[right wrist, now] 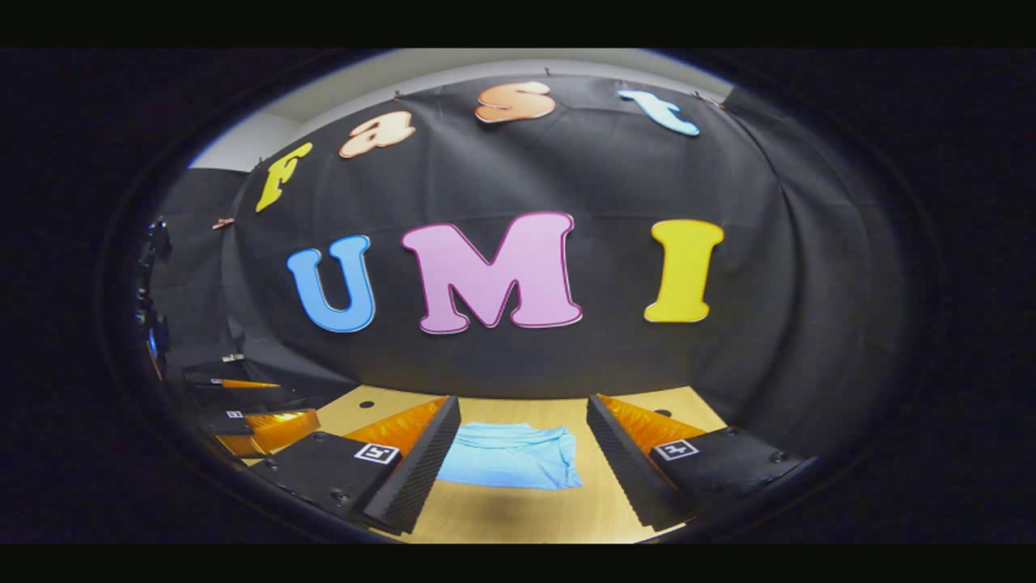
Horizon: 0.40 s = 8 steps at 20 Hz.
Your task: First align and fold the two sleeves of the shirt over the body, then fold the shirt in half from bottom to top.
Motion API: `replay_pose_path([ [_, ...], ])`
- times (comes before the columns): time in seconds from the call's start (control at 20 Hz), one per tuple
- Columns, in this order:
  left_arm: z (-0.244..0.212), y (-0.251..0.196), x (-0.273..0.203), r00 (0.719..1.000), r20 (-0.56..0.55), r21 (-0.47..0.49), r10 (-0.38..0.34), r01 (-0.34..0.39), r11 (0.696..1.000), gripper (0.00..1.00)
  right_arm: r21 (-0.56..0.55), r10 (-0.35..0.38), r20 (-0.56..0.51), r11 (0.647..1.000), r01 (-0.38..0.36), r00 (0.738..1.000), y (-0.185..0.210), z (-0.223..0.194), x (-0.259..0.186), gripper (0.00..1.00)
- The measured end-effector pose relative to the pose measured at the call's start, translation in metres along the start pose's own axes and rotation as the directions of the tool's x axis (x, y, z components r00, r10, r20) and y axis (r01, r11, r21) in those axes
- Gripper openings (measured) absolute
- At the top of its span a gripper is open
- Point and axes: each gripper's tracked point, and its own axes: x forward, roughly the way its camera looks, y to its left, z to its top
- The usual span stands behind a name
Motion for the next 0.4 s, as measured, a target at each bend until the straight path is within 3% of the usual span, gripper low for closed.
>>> replay_pose_path([
  [0.15, -0.004, -0.006, -0.049, 1.000, 0.005, 0.001, -0.007, 0.007, 1.000, 0.95, -0.048, -0.022, 0.030, 0.999, 0.024, 0.999, 0.012, 0.007, -0.060, 0.98],
  [0.4, 0.023, -0.014, -0.113, 0.991, 0.134, -0.064, -0.010, 0.019, 0.998, 0.95, -0.101, -0.063, 0.084, 0.992, 0.072, 0.994, 0.023, 0.027, -0.136, 0.97],
])
